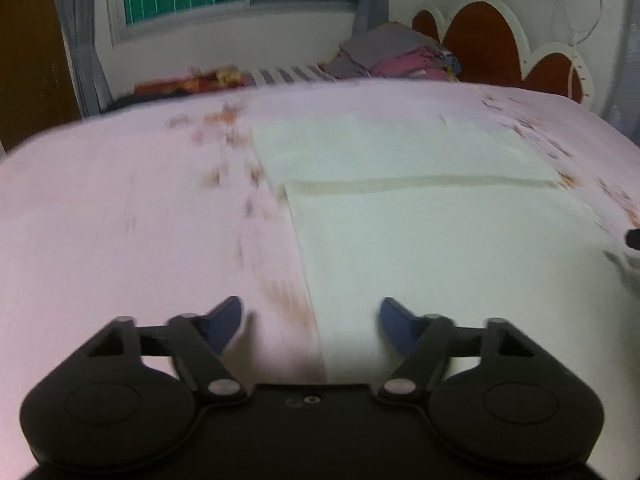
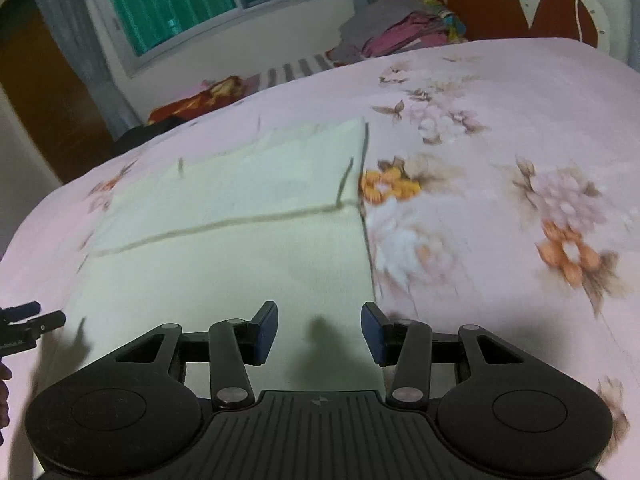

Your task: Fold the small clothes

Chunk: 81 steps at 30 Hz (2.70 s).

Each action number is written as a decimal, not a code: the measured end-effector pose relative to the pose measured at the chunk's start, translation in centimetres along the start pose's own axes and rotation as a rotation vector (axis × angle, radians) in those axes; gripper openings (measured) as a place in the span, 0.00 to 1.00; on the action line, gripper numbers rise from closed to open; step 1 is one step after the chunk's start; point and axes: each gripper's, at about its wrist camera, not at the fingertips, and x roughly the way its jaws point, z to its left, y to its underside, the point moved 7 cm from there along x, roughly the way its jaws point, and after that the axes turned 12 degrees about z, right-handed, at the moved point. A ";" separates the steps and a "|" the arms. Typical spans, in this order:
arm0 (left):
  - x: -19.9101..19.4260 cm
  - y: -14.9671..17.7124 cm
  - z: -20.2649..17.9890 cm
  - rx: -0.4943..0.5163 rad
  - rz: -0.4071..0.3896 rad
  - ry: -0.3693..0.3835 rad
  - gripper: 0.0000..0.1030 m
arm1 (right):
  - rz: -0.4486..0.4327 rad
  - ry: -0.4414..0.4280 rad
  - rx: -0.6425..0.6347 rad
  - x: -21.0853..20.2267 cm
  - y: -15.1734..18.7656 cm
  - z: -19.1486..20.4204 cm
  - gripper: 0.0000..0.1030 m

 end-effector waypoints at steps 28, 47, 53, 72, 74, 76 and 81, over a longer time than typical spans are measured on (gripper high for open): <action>-6.2 15.4 -0.3 -0.554 -0.020 0.569 0.05 | 0.157 -0.500 0.280 -6.3 18.2 -4.0 0.04; -8.6 2.6 2.3 -0.550 -0.252 0.509 0.03 | -0.093 -0.457 0.080 -10.7 6.6 -0.5 0.03; -4.1 -8.2 3.3 -0.516 -0.279 0.503 0.03 | -0.161 -0.439 0.139 -7.9 -5.3 -0.5 0.03; 13.9 -21.3 7.1 -0.570 -0.135 0.577 0.42 | -0.015 -0.360 0.311 12.3 -22.8 -6.1 0.40; 13.7 -21.3 7.4 -0.549 -0.150 0.546 0.47 | -0.115 -0.318 0.294 11.1 -23.1 -6.8 0.73; 14.0 -21.4 7.3 -0.499 -0.111 0.494 0.45 | -0.120 -0.308 0.290 11.0 -22.9 -7.2 0.73; 15.5 -20.9 5.9 -0.340 -0.008 0.397 0.32 | -0.054 -0.215 0.130 11.8 -21.2 -5.7 0.66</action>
